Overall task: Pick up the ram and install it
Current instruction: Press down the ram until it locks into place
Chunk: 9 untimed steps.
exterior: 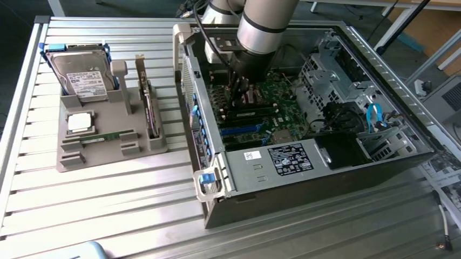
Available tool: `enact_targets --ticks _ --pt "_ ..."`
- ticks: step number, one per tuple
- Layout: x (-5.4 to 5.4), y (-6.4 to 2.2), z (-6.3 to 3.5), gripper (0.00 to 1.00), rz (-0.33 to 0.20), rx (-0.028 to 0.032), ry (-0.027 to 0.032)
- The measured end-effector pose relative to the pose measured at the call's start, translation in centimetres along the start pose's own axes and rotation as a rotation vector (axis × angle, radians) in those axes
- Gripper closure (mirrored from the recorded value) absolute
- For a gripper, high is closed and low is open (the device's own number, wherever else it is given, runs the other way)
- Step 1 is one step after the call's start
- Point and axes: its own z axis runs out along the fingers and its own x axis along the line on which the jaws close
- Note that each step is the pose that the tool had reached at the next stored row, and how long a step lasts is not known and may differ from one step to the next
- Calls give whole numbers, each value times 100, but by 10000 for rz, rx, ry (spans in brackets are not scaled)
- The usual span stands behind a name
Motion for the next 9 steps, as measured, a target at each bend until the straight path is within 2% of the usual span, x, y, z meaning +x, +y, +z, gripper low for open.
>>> enact_targets --ticks 9 --pt "-1 -2 36 89 -1 2 -4"
